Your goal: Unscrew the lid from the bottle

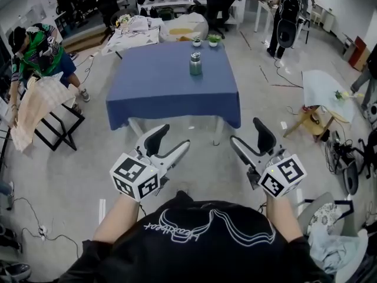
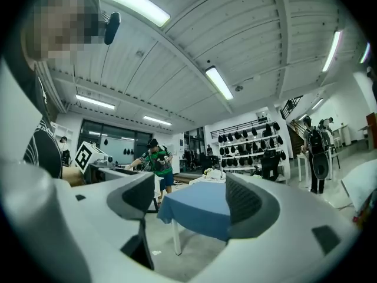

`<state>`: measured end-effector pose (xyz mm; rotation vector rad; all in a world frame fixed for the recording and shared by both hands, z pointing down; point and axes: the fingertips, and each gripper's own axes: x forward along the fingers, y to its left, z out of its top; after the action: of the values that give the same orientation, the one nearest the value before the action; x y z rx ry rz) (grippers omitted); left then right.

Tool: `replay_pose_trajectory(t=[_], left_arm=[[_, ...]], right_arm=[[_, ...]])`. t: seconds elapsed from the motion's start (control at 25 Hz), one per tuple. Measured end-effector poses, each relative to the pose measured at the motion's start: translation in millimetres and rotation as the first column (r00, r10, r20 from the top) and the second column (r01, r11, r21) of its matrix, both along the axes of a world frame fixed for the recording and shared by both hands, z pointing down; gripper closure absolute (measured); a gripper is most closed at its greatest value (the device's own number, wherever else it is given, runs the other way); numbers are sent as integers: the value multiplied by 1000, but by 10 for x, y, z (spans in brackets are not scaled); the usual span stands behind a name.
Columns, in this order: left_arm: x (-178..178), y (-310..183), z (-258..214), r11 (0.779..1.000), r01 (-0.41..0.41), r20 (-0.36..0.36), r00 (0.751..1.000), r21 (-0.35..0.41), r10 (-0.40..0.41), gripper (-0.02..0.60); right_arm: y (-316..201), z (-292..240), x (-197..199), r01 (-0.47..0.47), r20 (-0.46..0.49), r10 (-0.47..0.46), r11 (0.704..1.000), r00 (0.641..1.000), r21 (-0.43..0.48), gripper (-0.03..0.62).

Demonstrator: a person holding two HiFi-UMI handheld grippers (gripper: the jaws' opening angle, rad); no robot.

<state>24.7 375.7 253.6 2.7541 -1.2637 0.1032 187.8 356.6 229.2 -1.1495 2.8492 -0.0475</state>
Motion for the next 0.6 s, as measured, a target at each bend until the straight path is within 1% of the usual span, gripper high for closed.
replay_pose_trajectory(t=[0.12, 0.28, 0.44, 0.6], left_arm=[[-82, -208, 118, 1000, 17, 15, 1000, 2, -17, 288], [-165, -559, 312, 1000, 0, 28, 1000, -17, 0, 287], [-258, -1008, 448, 999, -18, 24, 1000, -44, 19, 287], [-377, -1583, 606, 997, -20, 43, 999, -72, 23, 287]], right_arm=[[-134, 105, -49, 4, -9, -4, 1000, 1000, -7, 216], [-390, 220, -124, 4, -15, -4, 1000, 1000, -9, 206], [-774, 273, -213, -9, -27, 9, 1000, 1000, -14, 201], [-1255, 381, -304, -36, -32, 35, 999, 999, -35, 200]])
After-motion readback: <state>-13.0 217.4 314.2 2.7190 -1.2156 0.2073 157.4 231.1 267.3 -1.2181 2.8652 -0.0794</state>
